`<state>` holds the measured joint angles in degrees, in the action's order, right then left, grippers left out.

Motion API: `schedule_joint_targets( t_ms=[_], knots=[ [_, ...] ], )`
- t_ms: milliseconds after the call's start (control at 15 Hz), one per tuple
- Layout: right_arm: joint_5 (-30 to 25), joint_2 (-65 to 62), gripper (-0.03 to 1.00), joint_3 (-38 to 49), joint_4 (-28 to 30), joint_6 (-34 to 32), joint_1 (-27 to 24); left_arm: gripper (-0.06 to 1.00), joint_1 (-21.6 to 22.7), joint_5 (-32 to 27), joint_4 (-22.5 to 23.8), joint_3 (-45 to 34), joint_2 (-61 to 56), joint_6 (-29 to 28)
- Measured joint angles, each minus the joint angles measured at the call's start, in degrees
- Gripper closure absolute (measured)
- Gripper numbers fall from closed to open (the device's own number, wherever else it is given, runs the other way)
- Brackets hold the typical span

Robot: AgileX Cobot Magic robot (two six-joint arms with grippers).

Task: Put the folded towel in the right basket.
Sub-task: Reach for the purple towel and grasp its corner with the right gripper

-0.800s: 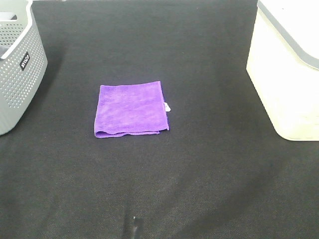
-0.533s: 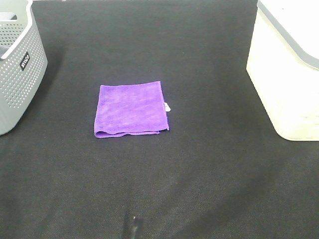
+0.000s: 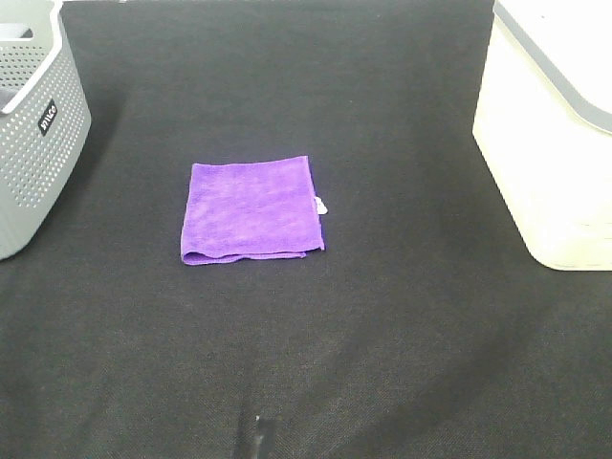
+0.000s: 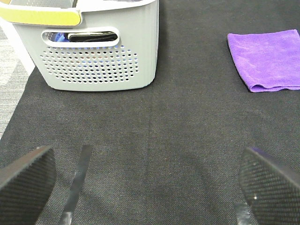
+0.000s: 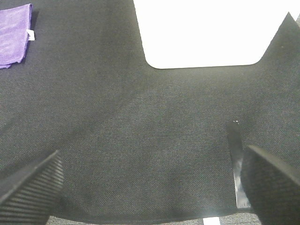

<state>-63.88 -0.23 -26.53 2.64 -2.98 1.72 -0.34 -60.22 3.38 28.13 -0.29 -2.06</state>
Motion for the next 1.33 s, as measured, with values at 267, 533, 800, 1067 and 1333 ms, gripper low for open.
schedule_joint_targets(
  t_ms=[267, 533, 800, 1067, 1333],
  knots=[
    [0.00, 0.00, -0.01, 0.00, 0.06, 0.00, 0.00, -0.04, 0.00, 0.00, 0.00, 0.00, 0.00, 0.00],
    [0.00, 0.00, -0.01, 0.00, 0.06, 0.00, 0.00, -0.04, 0.00, 0.00, 0.00, 0.00, 0.00, 0.00],
    [0.00, 0.00, -0.01, 0.00, 0.06, 0.00, 0.00, -0.04, 0.00, 0.00, 0.00, 0.00, 0.00, 0.00],
    [0.00, 0.00, -0.01, 0.00, 0.06, 0.00, 0.00, -0.04, 0.00, 0.00, 0.00, 0.00, 0.00, 0.00],
    [0.00, 0.00, -0.01, 0.00, 0.06, 0.00, 0.00, -0.04, 0.00, 0.00, 0.00, 0.00, 0.00, 0.00]
  ],
)
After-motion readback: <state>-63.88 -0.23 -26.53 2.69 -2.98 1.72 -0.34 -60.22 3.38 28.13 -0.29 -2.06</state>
